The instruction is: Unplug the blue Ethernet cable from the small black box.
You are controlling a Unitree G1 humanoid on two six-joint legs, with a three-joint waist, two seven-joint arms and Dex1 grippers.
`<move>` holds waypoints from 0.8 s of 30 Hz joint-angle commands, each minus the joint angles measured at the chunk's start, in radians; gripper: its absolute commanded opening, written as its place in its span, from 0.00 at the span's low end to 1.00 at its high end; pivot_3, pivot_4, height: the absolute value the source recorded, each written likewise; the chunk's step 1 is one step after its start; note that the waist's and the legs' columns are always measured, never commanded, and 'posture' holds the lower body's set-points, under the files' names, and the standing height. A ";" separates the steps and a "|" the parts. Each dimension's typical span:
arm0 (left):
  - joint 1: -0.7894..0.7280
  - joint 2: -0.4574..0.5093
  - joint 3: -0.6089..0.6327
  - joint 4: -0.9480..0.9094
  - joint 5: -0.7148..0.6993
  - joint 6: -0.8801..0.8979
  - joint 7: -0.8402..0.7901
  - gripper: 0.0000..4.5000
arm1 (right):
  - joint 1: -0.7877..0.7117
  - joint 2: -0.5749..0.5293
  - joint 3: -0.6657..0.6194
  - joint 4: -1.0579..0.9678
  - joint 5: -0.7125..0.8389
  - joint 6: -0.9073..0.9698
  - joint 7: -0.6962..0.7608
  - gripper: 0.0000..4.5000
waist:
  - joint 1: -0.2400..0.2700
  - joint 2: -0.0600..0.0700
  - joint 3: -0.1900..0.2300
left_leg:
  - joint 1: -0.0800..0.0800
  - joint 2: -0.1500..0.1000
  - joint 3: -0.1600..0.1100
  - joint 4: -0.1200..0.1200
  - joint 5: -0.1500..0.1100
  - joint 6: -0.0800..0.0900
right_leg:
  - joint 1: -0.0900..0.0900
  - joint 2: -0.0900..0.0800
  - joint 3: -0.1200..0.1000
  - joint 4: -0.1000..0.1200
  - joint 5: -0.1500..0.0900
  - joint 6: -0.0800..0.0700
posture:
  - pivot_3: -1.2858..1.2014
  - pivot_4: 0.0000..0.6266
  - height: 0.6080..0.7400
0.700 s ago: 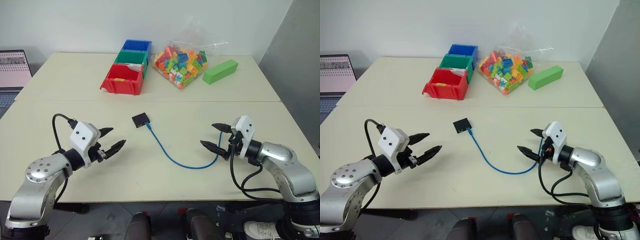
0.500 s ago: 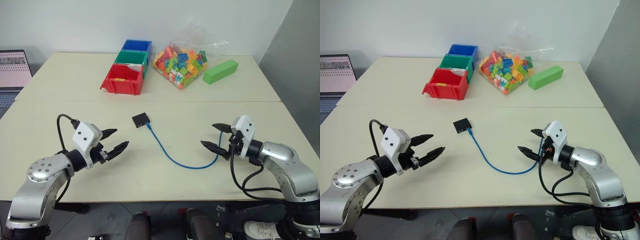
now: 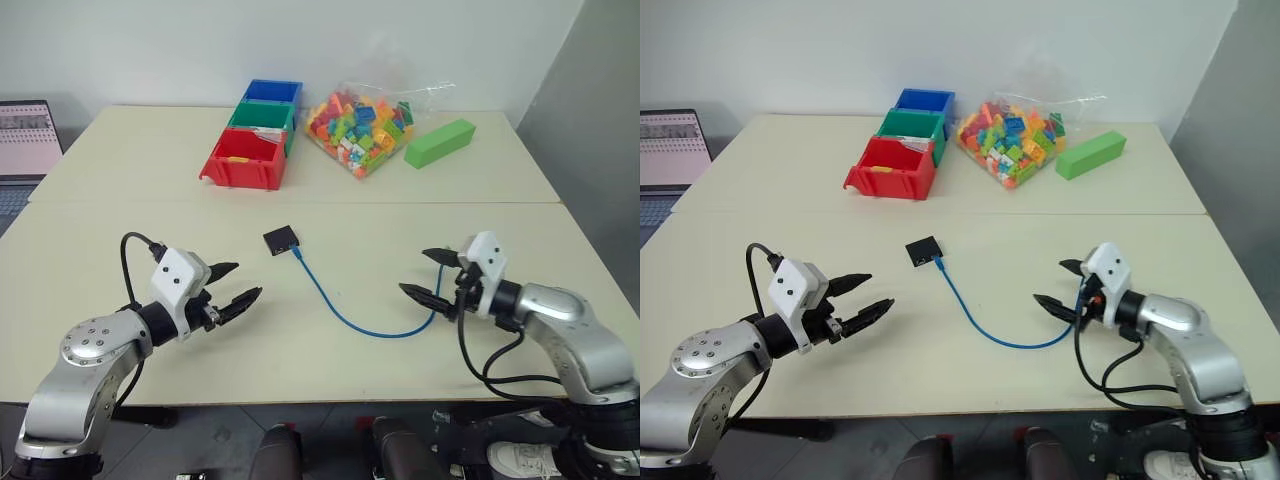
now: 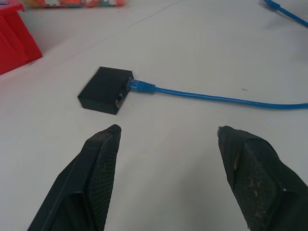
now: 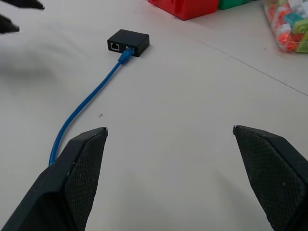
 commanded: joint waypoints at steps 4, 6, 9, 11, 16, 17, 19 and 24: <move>-0.015 0.020 -0.022 0.017 0.034 -0.061 -0.039 0.76 | -0.134 0.235 0.151 0.228 -0.200 -0.073 -0.243 0.98 | 0.006 0.000 0.000 | -0.001 0.000 0.000 0.000 0.000 0.000 | 0.000 0.000 0.000 0.000 0.000 0.000 | 0.52 0.24 1.00; -0.008 0.031 -0.014 0.026 0.017 -0.070 -0.075 0.76 | -0.179 0.300 0.191 0.312 -0.240 -0.099 -0.275 0.98 | 0.011 0.000 0.000 | -0.002 -0.001 0.001 0.000 0.000 0.000 | -0.001 -0.001 0.000 0.000 0.001 -0.002 | 0.52 0.24 1.00; 0.003 0.040 0.022 0.052 -0.009 -0.077 -0.112 0.76 | -0.243 0.389 0.203 0.430 -0.269 -0.123 -0.322 0.98 | 0.008 0.000 0.000 | -0.002 -0.001 0.002 0.000 0.000 0.000 | -0.001 -0.001 0.000 -0.001 0.001 -0.002 | 0.52 0.24 1.00; 0.008 0.042 0.043 0.087 0.003 -0.089 -0.110 0.76 | -0.292 0.444 0.193 0.523 -0.287 -0.145 -0.366 0.98 | 0.007 0.000 0.000 | -0.002 -0.001 0.001 0.000 0.000 0.000 | -0.001 -0.001 0.000 -0.001 0.001 -0.002 | 0.52 0.24 1.00; 0.044 0.040 0.071 0.120 0.023 -0.128 -0.114 0.76 | -0.390 0.546 0.188 0.713 -0.312 -0.204 -0.416 0.98 | 0.004 0.000 0.000 | -0.001 0.000 0.000 0.000 0.000 0.000 | -0.001 -0.001 -0.001 0.000 0.002 -0.003 | 0.52 0.24 1.00; 0.050 0.039 0.072 0.119 0.024 -0.133 -0.114 0.76 | -0.403 0.559 0.188 0.738 -0.315 -0.215 -0.415 0.98 | 0.004 0.000 0.000 | -0.001 0.000 0.001 0.000 0.000 0.000 | -0.001 -0.001 -0.001 0.000 0.002 -0.003 | 0.52 0.24 1.00; 0.059 0.036 0.071 0.116 0.025 -0.138 -0.112 0.76 | -0.429 0.585 0.191 0.791 -0.324 -0.230 -0.417 0.98 | 0.006 0.000 0.000 | -0.002 0.000 0.001 0.000 0.000 0.000 | -0.001 -0.001 -0.001 -0.001 0.002 -0.004 | 0.52 0.24 1.00; 0.067 0.030 0.065 0.112 0.029 -0.148 -0.102 0.76 | -0.487 0.623 0.176 0.918 -0.354 -0.269 -0.452 0.94 | 0.006 0.000 0.000 | -0.002 -0.001 0.000 0.000 0.000 0.000 | -0.001 -0.001 -0.001 0.000 0.002 -0.004 | 0.52 0.24 1.00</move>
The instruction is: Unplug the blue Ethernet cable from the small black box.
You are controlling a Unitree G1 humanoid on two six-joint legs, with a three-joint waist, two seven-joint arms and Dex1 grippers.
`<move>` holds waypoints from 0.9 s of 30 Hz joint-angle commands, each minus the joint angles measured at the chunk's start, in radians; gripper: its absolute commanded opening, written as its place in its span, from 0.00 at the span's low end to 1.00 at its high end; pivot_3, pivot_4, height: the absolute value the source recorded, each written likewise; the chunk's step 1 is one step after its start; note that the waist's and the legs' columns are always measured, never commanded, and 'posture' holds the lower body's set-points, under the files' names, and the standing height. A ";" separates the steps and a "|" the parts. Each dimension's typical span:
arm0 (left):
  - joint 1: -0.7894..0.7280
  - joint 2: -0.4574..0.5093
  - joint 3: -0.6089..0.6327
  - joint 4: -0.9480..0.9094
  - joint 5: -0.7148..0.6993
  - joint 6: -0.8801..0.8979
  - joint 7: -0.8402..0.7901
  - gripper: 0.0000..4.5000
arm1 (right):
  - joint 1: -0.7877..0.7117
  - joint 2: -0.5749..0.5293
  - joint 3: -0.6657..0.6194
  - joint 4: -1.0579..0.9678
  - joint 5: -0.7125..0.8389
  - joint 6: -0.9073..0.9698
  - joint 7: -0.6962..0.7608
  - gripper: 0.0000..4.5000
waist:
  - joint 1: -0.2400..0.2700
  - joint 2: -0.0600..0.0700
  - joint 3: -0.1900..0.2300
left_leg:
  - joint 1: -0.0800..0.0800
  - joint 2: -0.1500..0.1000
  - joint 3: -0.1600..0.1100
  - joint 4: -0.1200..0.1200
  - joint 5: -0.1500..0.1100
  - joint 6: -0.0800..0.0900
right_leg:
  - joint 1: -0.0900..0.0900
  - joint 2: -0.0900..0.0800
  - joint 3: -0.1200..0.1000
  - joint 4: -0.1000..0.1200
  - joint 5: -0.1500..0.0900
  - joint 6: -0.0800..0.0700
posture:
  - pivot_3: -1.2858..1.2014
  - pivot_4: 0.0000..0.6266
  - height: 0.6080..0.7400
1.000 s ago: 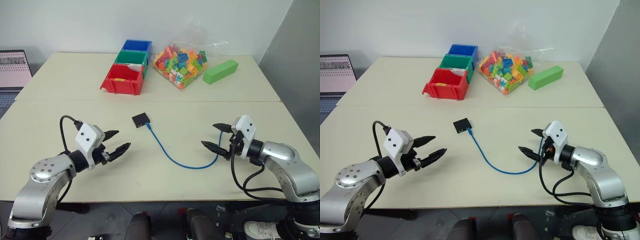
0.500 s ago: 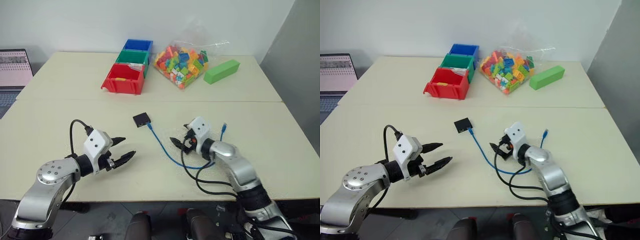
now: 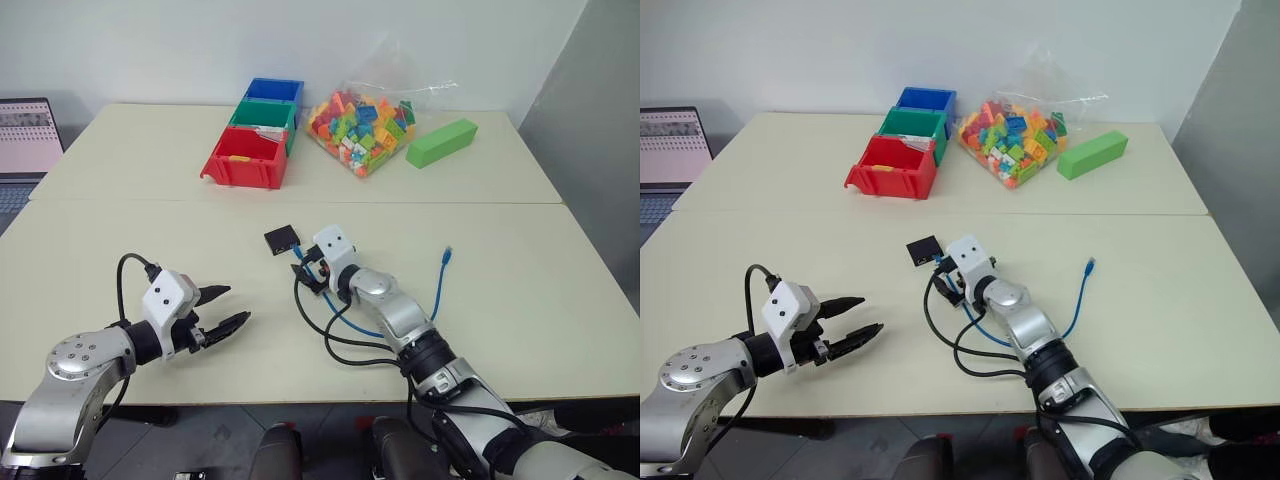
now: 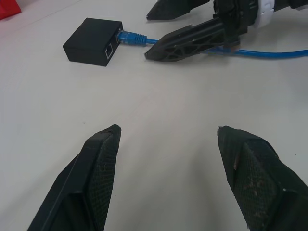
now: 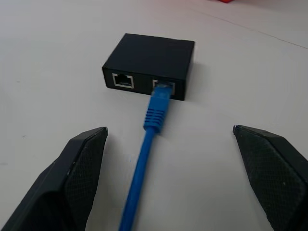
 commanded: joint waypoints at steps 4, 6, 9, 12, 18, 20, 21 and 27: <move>0.004 0.004 0.014 -0.019 0.011 -0.041 0.002 0.76 | -0.066 0.032 -0.029 0.096 -0.020 -0.043 -0.052 0.78 | 0.000 0.000 0.000 | 0.000 0.000 0.000 0.000 0.000 0.000 | 0.000 0.000 0.000 0.000 0.000 0.000 | 0.52 0.24 1.00; 0.002 0.003 0.011 -0.013 0.015 -0.048 0.002 0.76 | -0.075 0.036 -0.035 0.113 -0.016 -0.046 -0.059 0.67 | 0.000 0.000 0.000 | 0.000 0.000 0.000 0.000 0.000 0.000 | 0.000 0.000 0.000 0.000 0.000 0.000 | 0.52 0.24 1.00; -0.002 0.000 0.005 -0.009 0.021 -0.053 0.003 0.76 | -0.094 0.046 -0.038 0.137 -0.012 -0.053 -0.067 0.51 | 0.001 0.000 0.000 | 0.000 0.000 0.000 0.000 0.000 0.000 | 0.000 0.000 0.000 0.000 0.000 0.000 | 0.52 0.24 1.00; -0.013 -0.005 -0.008 -0.014 0.027 -0.050 0.011 0.76 | -0.109 0.052 -0.030 0.158 -0.017 -0.063 -0.074 0.37 | 0.001 0.000 0.000 | 0.000 0.000 0.000 0.000 0.000 0.000 | 0.000 0.000 0.000 0.000 0.000 0.000 | 0.52 0.24 1.00; -0.040 -0.013 -0.018 -0.027 0.010 -0.017 0.029 0.76 | -0.102 0.026 -0.011 0.141 -0.035 -0.081 -0.069 0.05 | 0.001 0.000 0.000 | 0.000 0.000 0.000 0.000 0.000 0.000 | 0.000 0.000 0.000 0.000 0.000 0.000 | 0.52 0.24 1.00; -0.052 -0.016 -0.021 -0.030 -0.001 0.003 0.033 0.76 | -0.090 0.001 0.000 0.105 -0.048 -0.092 -0.050 0.03 | 0.001 0.000 0.000 | 0.000 0.000 0.000 0.000 0.000 0.000 | 0.000 0.000 0.000 0.000 0.000 0.000 | 0.52 0.24 1.00; -0.062 -0.019 -0.021 -0.029 -0.011 0.019 0.035 0.76 | -0.079 -0.018 0.010 0.075 -0.058 -0.100 -0.032 0.03 | 0.001 0.000 0.000 | 0.000 0.000 0.000 0.000 0.000 0.000 | 0.000 0.000 0.000 0.000 0.000 0.000 | 0.52 0.24 1.00; -0.180 -0.032 -0.012 0.030 -0.135 0.199 0.024 0.76 | 0.043 -0.227 0.093 -0.240 -0.110 -0.182 0.192 0.02 | 0.009 0.000 0.000 | -0.001 -0.001 -0.001 0.000 0.000 0.000 | 0.000 0.000 -0.001 0.000 0.000 0.001 | 0.52 0.24 1.00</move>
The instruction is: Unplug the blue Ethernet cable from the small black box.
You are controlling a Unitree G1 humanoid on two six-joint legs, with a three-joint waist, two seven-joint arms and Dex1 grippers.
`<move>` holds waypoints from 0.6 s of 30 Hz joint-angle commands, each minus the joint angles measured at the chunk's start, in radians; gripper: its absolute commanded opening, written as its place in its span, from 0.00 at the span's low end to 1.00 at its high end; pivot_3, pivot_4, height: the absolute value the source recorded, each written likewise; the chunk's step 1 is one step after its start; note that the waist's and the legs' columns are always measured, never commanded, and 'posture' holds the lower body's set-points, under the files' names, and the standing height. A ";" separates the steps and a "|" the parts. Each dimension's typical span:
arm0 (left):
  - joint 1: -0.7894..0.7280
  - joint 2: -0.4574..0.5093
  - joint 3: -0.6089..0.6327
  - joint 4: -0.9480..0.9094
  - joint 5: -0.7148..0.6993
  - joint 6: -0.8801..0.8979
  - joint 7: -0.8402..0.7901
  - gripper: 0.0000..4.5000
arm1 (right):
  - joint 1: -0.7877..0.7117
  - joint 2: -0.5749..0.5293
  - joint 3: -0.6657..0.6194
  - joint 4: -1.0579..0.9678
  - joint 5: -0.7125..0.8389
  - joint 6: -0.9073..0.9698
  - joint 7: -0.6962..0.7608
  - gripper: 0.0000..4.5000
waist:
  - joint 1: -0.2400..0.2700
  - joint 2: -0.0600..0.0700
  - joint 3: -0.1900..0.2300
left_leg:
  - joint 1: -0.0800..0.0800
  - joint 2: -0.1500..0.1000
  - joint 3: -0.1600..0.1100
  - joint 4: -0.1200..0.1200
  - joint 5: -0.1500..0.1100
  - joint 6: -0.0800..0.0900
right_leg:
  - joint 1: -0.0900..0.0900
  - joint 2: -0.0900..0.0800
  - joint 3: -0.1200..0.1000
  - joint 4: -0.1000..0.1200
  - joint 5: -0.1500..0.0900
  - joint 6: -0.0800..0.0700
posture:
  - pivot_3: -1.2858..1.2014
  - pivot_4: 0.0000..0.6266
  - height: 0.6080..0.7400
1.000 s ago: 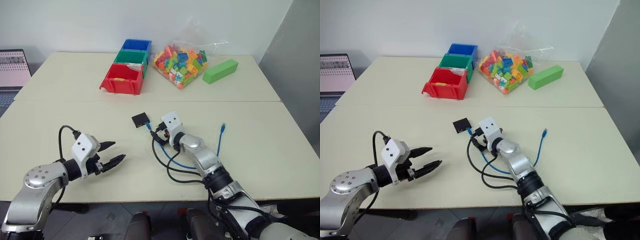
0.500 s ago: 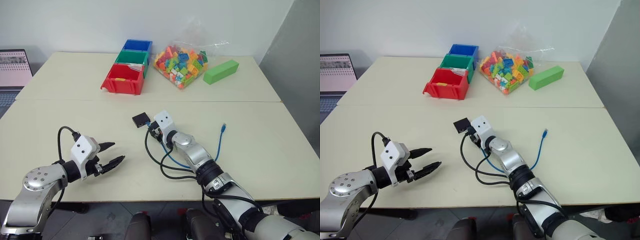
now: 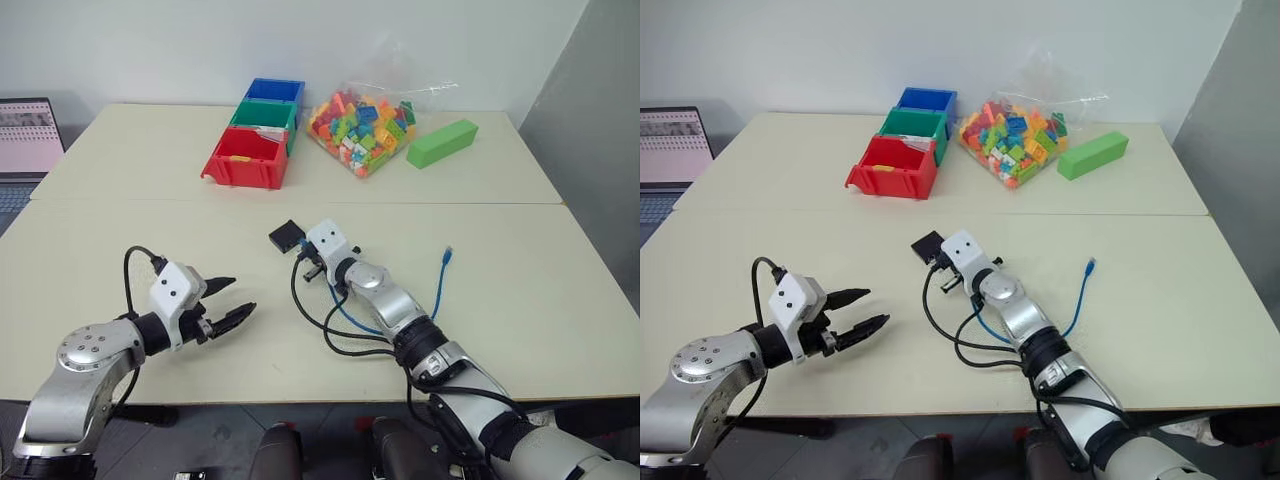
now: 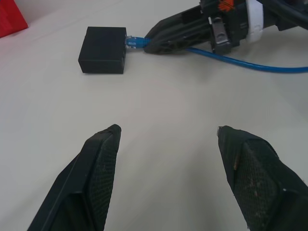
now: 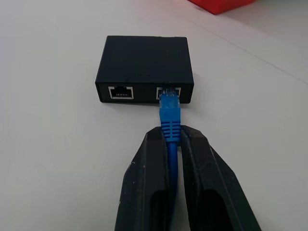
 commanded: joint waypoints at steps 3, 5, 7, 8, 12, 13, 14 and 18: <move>-0.120 0.017 0.007 0.062 -0.139 0.181 -0.049 0.76 | 0.075 -0.203 0.058 -0.330 -0.028 -0.136 0.236 0.02 | -0.003 0.000 0.000 | 0.000 0.000 0.000 0.000 0.000 0.000 | 0.000 0.000 0.000 0.000 -0.001 0.001 | 0.52 0.24 1.00; -0.157 0.032 -0.014 0.071 -0.190 0.256 -0.097 0.76 | 0.094 -0.287 0.057 -0.412 -0.013 -0.196 0.321 0.02 | -0.006 0.000 0.000 | 0.001 0.001 0.000 0.000 0.000 0.000 | 0.000 0.001 -0.001 0.000 -0.001 0.002 | 0.52 0.24 1.00; -0.183 0.046 -0.034 0.070 -0.232 0.318 -0.141 0.76 | 0.108 -0.353 0.057 -0.473 0.007 -0.249 0.396 0.02 | -0.011 0.000 0.000 | 0.001 0.001 0.000 0.000 0.000 0.000 | 0.000 0.001 -0.002 0.000 -0.001 0.003 | 0.52 0.24 1.00; -0.194 0.053 -0.040 0.071 -0.251 0.342 -0.160 0.76 | 0.111 -0.374 0.058 -0.493 0.014 -0.269 0.425 0.02 | -0.013 0.000 0.000 | 0.001 0.001 0.000 0.000 0.000 0.000 | 0.000 0.001 -0.002 0.000 -0.001 0.003 | 0.52 0.24 1.00; -0.252 0.068 -0.060 0.091 -0.310 0.421 -0.223 0.76 | 0.108 -0.440 0.069 -0.536 0.001 -0.384 0.495 0.02 | -0.014 0.000 0.000 | 0.001 0.001 0.000 0.000 0.000 0.000 | 0.000 0.002 -0.002 0.001 -0.001 0.003 | 0.52 0.24 1.00; -0.263 0.066 -0.062 0.092 -0.318 0.433 -0.227 0.76 | 0.109 -0.446 0.068 -0.540 -0.001 -0.403 0.504 0.02 | -0.013 0.000 0.000 | 0.001 0.001 0.000 0.000 0.000 0.000 | 0.000 0.002 -0.002 0.001 -0.001 0.003 | 0.52 0.24 1.00; -0.282 0.058 -0.061 0.095 -0.339 0.456 -0.227 0.76 | 0.108 -0.452 0.070 -0.546 -0.006 -0.430 0.511 0.02 | -0.012 0.000 0.000 | 0.001 0.001 0.000 0.000 0.000 0.000 | 0.000 0.002 -0.002 0.001 -0.001 0.003 | 0.52 0.24 1.00; -0.332 0.033 -0.055 0.103 -0.401 0.517 -0.226 0.76 | 0.099 -0.460 0.072 -0.547 -0.024 -0.519 0.517 0.02 | -0.007 0.000 0.000 | 0.001 0.000 0.000 0.001 0.000 0.000 | 0.001 0.001 -0.002 0.001 -0.001 0.002 | 0.52 0.24 1.00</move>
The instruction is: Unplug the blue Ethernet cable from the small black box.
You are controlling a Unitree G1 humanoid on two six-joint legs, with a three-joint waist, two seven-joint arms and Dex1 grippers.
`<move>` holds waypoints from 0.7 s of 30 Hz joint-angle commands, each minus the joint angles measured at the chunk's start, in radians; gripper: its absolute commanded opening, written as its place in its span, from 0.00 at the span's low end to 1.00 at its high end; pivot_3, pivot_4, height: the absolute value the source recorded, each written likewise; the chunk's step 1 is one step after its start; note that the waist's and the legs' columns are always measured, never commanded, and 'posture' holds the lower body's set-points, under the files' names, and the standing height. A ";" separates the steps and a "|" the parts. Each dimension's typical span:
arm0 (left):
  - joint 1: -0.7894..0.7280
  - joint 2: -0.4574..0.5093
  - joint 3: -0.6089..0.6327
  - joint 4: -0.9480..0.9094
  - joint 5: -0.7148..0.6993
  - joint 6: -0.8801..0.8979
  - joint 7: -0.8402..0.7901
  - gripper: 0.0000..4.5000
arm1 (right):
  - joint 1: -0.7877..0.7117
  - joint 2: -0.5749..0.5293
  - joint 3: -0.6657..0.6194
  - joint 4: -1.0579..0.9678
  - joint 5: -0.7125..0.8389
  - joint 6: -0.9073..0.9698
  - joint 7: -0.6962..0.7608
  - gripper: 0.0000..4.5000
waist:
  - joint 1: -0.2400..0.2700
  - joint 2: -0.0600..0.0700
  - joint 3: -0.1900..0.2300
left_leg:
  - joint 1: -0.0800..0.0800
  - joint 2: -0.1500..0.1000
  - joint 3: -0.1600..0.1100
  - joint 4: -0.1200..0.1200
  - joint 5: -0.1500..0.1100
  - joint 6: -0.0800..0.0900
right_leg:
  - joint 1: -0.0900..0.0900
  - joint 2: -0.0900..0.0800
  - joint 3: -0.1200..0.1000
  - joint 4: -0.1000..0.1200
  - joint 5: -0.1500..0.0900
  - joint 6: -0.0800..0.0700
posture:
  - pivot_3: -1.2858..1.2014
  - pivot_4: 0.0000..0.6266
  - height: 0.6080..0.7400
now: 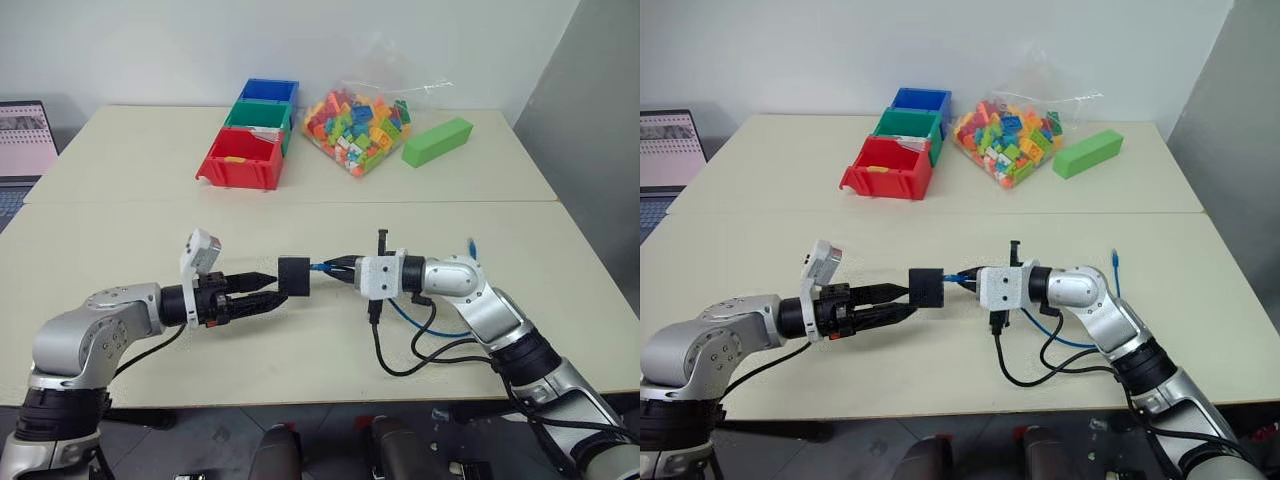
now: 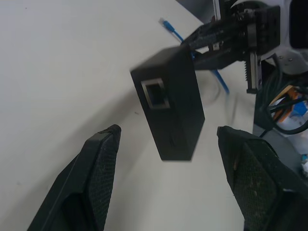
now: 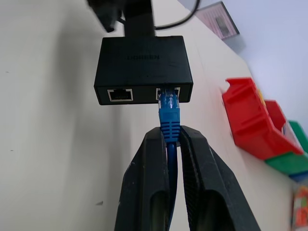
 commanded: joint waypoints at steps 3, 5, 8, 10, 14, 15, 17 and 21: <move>-0.020 -0.004 0.015 -0.009 -0.071 0.047 -0.020 0.76 | -0.024 0.013 -0.010 -0.015 -0.028 -0.105 -0.009 0.02 | -0.001 0.000 0.000 | 0.000 0.000 0.000 0.000 0.000 0.000 | 0.000 0.000 0.000 0.000 0.001 -0.001 | 0.52 0.24 1.00; -0.009 -0.001 0.016 -0.009 -0.076 0.046 -0.028 0.76 | -0.026 0.014 -0.021 -0.004 -0.031 -0.133 -0.018 0.02 | -0.001 0.000 0.000 | 0.000 0.000 0.000 0.000 0.000 0.000 | 0.000 0.000 0.001 0.000 0.001 -0.002 | 0.52 0.24 1.00; 0.006 0.004 0.027 -0.002 -0.077 0.038 -0.035 0.76 | -0.030 0.025 -0.030 0.009 -0.033 -0.157 -0.040 0.02 | 0.000 0.000 0.000 | 0.000 0.000 0.000 0.000 0.000 0.000 | 0.000 0.000 0.001 0.000 0.001 -0.002 | 0.52 0.24 1.00; 0.015 0.011 0.039 0.000 -0.085 0.043 -0.038 0.76 | -0.033 0.032 -0.038 0.013 -0.027 -0.170 -0.053 0.02 | 0.001 0.000 0.000 | 0.000 0.000 0.000 0.000 0.000 0.000 | 0.000 0.000 0.001 0.000 0.001 -0.002 | 0.52 0.24 1.00; 0.023 0.011 0.060 0.013 -0.092 0.045 -0.031 0.76 | -0.037 0.027 -0.053 0.030 -0.029 -0.212 -0.070 0.02 | 0.002 0.000 0.000 | 0.000 0.000 0.000 0.000 0.000 0.000 | 0.000 0.000 0.001 0.000 0.001 -0.002 | 0.52 0.24 1.00; 0.023 0.011 0.065 0.014 -0.095 0.045 -0.031 0.76 | -0.037 0.026 -0.056 0.032 -0.029 -0.217 -0.072 0.02 | 0.002 0.000 0.000 | 0.000 0.000 0.000 0.000 0.000 0.000 | 0.000 0.000 0.001 0.000 0.001 -0.002 | 0.52 0.24 1.00; 0.024 0.012 0.078 0.017 -0.101 0.045 -0.036 0.76 | -0.038 0.025 -0.059 0.037 -0.029 -0.225 -0.073 0.02 | 0.002 0.000 0.000 | 0.000 0.000 -0.001 0.000 0.000 0.000 | 0.000 0.000 0.001 0.000 0.001 -0.003 | 0.52 0.24 1.00; 0.022 0.001 0.097 0.032 -0.103 0.036 -0.031 0.68 | -0.038 0.024 -0.059 0.040 -0.029 -0.235 -0.073 0.02 | 0.002 0.000 0.000 | 0.000 0.000 0.000 0.000 0.000 0.000 | 0.000 0.000 0.001 0.000 0.001 -0.003 | 0.52 0.24 1.00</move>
